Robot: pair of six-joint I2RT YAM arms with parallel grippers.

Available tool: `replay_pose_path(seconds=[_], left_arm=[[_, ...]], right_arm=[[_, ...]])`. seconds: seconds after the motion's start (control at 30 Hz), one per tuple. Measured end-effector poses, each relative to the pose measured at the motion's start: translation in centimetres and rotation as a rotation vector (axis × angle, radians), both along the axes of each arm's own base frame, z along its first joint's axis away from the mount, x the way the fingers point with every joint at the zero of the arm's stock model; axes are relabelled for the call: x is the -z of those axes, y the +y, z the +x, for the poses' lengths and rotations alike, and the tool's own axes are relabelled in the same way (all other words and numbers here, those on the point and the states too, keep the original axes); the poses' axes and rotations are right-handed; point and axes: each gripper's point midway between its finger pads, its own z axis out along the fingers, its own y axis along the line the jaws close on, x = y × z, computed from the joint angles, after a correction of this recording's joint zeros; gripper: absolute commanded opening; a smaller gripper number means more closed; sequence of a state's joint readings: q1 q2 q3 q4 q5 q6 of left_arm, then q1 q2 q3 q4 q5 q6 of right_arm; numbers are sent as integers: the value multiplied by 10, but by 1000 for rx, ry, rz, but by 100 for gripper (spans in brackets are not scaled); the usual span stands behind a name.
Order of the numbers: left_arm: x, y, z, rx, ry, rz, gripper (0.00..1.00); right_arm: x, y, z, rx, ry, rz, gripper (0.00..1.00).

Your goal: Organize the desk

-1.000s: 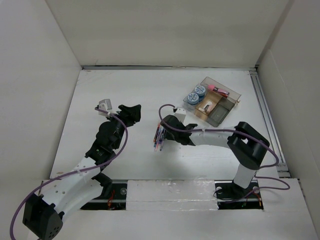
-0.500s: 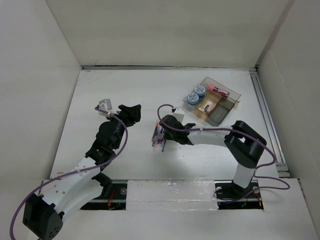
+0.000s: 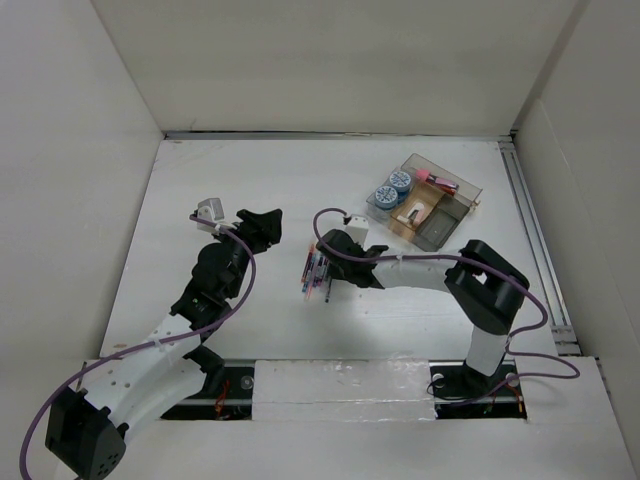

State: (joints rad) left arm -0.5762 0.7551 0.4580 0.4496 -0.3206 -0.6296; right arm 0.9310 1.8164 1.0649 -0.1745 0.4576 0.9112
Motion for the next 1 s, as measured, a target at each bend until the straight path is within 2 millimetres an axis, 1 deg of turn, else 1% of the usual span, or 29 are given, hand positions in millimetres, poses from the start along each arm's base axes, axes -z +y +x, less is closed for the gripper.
replay_pose_path(seconds=[0.1, 0.23, 0.27, 0.4, 0.43, 0.47, 0.6, 0.67, 0.77, 0.83, 0.87, 0.93, 1.0], left_arm=[[0, 0, 0, 0, 0, 0, 63], [-1, 0, 0, 0, -3, -2, 63], [-1, 0, 0, 0, -3, -2, 63], [-1, 0, 0, 0, -2, -1, 62], [-1, 0, 0, -1, -3, -2, 62], [-1, 0, 0, -1, -2, -1, 63], [-1, 0, 0, 0, -3, -2, 63], [-1, 0, 0, 0, -4, -3, 63], [1, -1, 0, 3, -1, 0, 62], [2, -1, 1, 3, 3, 2, 62], [3, -1, 1, 3, 5, 3, 62], [4, -2, 1, 3, 6, 4, 62], [3, -2, 1, 5, 4, 3, 62]], right_arm=[[0, 0, 0, 6, 0, 2, 19], [4, -2, -1, 12, 8, -4, 33], [5, -2, 0, 18, 8, -8, 33], [5, -4, 1, 24, 3, -15, 31], [5, -5, 1, 28, 2, -17, 28], [5, -6, 1, 34, 2, -21, 21], [6, -10, 2, 45, 0, -25, 12], [6, -14, 2, 55, 0, -23, 9], [4, -29, 2, 78, 0, -31, 8], [-5, -43, 7, 106, -8, -27, 8], [-12, -48, 11, 122, -21, -17, 8], [-34, -64, 24, 169, -61, 19, 8], [-60, -85, 41, 232, -116, 56, 8]])
